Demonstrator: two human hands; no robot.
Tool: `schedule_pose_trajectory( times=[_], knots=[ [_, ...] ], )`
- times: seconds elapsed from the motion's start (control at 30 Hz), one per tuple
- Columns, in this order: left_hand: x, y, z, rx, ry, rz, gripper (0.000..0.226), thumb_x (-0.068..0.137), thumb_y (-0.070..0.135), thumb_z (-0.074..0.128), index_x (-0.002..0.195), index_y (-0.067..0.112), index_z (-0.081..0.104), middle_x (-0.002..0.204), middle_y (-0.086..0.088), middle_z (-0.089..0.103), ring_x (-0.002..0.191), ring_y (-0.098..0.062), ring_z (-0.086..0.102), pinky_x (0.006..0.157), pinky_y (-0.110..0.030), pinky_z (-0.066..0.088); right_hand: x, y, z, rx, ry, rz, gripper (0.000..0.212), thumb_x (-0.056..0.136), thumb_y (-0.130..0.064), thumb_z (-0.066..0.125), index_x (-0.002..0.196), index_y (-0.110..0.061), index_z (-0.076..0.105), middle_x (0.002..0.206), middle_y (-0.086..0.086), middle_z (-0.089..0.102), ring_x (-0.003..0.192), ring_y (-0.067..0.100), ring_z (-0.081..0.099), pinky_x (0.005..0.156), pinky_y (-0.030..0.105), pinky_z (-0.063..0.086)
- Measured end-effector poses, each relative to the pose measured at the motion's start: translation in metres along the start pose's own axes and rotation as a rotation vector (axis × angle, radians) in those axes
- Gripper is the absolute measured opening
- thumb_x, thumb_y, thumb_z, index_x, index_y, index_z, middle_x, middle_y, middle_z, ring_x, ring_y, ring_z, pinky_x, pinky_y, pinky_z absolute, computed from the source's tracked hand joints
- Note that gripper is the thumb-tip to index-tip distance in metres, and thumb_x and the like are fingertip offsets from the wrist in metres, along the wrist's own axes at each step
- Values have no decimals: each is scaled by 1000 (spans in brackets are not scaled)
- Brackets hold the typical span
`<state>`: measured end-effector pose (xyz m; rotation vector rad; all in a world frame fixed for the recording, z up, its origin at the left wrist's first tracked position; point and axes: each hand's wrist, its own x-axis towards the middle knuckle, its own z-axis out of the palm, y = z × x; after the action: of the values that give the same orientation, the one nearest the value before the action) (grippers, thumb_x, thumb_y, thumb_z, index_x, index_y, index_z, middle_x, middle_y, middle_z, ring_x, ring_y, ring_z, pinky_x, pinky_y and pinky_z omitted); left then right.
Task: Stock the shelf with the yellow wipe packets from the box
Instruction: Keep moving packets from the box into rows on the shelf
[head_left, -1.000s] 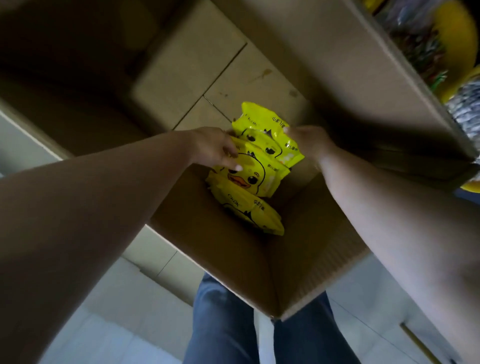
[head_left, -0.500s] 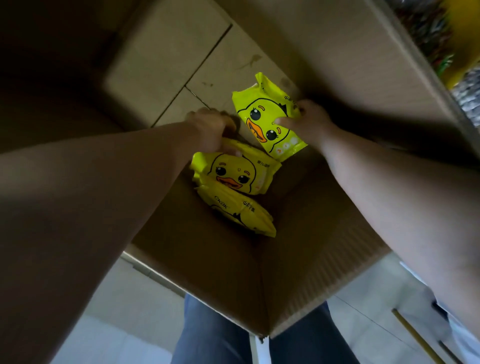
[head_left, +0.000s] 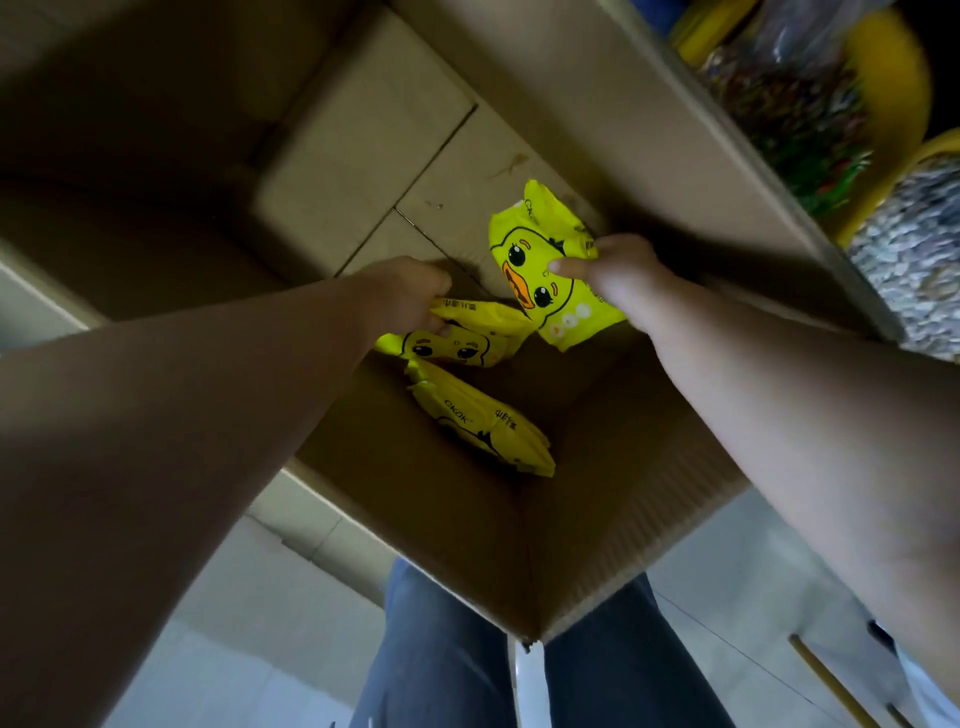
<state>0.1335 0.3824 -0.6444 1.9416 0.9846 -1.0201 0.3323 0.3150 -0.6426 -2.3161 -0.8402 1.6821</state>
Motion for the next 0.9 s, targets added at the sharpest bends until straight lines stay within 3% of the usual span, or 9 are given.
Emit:
schedule_pose_trajectory(
  times=[0.13,0.3,0.37,0.47,0.53,0.6,0.7,0.8,0.9],
  knots=[
    [-39,-13,-29,-229,163,-140,46,82,33,65,115,3,53,116,-16,56,109,-31,52,79,-29,39,-36,-12,-8,83,34,4,34,84,-20,66,110,2,65,97,15,65,86,20,58,63,25,43],
    [-103,-23,-60,-884,345,-302,44,78,28,71,115,7,58,100,-10,61,89,-25,60,81,-33,48,-93,-31,-32,189,49,21,37,84,-24,65,103,8,64,96,22,66,72,18,54,64,27,42],
    [-140,-18,-67,-1106,366,-262,43,78,27,71,116,10,59,101,-9,65,90,-25,63,84,-37,51,-121,-40,-40,299,35,5,31,85,-20,64,106,3,64,97,19,65,71,22,59,68,30,48],
    [-192,-3,-67,-1399,349,-190,37,78,23,69,112,10,59,90,-5,72,83,-20,68,80,-41,55,-160,-53,-50,430,57,-34,22,83,-18,67,102,-9,66,104,20,67,88,29,66,85,47,53],
    [-227,14,-61,-1529,332,-110,29,81,16,65,109,10,60,80,1,73,75,-16,69,78,-38,56,-186,-60,-57,515,72,-79,22,83,-15,66,104,-8,66,87,9,73,75,20,69,76,38,57],
    [-258,34,-52,-1635,315,-31,24,82,12,62,105,9,62,83,-1,74,77,-17,69,78,-37,56,-213,-64,-64,541,73,-101,23,83,-16,66,105,-8,66,64,-8,71,59,7,67,62,25,56],
    [-297,60,-35,-1805,303,73,28,81,10,58,109,6,60,90,-5,73,79,-19,70,72,-35,58,-252,-66,-76,551,56,-122,13,82,-21,68,93,-14,69,80,-3,70,82,20,67,83,35,54],
    [-329,85,-16,-1938,280,121,35,78,18,58,111,9,58,89,-7,73,79,-20,71,65,-33,58,-287,-64,-85,526,32,-183,5,84,-19,66,88,-18,68,83,-4,68,84,20,64,83,35,51],
    [-351,103,-2,-2059,249,243,57,54,32,85,104,11,68,89,-9,73,80,-22,71,61,-35,57,-320,-61,-90,514,21,-238,4,84,-16,64,84,-19,68,85,0,68,82,19,64,84,37,51]
  ],
)
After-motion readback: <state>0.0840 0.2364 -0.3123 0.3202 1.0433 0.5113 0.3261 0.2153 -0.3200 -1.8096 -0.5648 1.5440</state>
